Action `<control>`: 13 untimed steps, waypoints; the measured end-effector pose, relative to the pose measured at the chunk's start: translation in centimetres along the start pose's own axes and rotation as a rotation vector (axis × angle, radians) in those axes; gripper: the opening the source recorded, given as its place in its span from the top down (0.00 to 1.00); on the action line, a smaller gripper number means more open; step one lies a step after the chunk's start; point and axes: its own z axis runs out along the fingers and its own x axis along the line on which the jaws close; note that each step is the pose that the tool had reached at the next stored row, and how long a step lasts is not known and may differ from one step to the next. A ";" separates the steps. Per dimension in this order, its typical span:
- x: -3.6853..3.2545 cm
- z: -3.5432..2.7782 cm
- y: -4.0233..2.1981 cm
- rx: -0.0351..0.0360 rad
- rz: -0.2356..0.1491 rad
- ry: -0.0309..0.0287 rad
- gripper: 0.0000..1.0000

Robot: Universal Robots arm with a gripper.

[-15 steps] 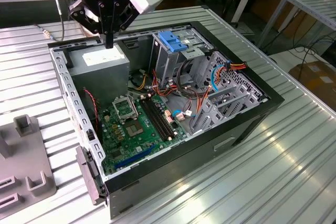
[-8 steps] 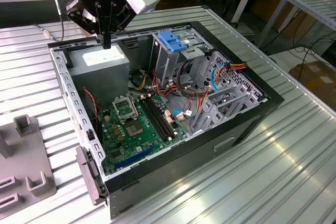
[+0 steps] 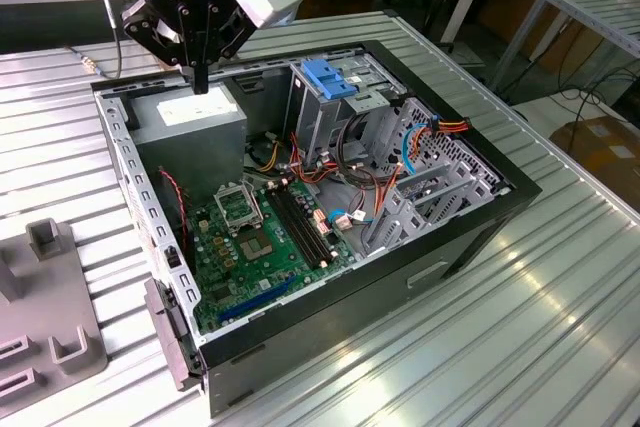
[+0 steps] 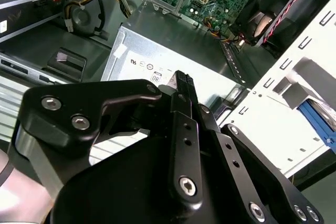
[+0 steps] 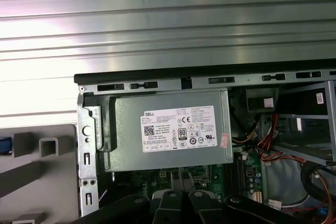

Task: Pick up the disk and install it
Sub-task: 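Reach for the disk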

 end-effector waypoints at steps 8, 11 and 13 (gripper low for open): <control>0.33 0.00 -0.02 0.0001 0.000 0.0016 0.90; 0.44 -0.01 -0.03 0.0002 0.000 0.0021 0.90; 0.50 -0.01 -0.04 0.0002 0.000 0.0023 0.90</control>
